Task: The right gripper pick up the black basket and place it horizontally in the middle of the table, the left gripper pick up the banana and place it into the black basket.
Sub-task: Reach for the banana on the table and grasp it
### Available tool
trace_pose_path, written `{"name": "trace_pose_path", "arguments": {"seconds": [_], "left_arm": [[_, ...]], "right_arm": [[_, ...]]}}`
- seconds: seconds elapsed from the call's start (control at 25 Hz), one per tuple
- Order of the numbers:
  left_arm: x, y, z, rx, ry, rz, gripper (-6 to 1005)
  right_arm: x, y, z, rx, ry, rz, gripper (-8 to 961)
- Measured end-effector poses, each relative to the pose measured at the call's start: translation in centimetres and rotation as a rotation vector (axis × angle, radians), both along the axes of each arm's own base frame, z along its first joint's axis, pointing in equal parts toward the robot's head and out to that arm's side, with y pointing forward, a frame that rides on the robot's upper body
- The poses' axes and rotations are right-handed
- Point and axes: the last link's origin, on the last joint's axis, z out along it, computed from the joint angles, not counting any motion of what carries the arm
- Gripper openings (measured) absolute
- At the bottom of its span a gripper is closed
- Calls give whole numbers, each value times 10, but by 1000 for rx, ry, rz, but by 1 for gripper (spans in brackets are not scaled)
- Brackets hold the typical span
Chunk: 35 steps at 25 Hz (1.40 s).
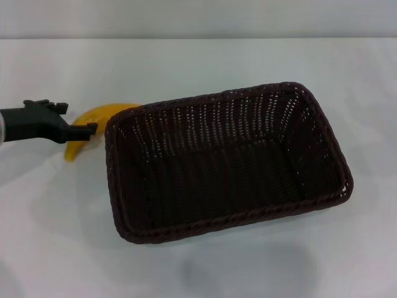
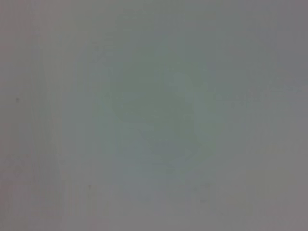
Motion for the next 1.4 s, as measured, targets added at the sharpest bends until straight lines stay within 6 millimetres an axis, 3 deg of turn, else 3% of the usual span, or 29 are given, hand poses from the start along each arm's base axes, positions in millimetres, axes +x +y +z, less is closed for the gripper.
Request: {"name": "trace_pose_path", "arguments": {"seconds": [0.4,0.48,0.76,0.88,1.04,1.4], "left_arm": [[0,1,-8,-5,-11,11,821],[0,2,-8,-1,-11,15,640],[-3,5,-6,25,3,26,437],[-2,6,-6,39,11,24,434],[4,10,7,87,-19,11,431],[32,6,83,276,-36,-37,411]], "right_arm": [[5,11,-2,14,-4,-63,626],[5,12,-2,15,-4,-68,626],[4,15,-1,25,8,-77,627],[3,16,-2,23,9,-73,625],[2,17,-3,22,12,-72,622],[0,18,-3,19,14,-64,622]]}}
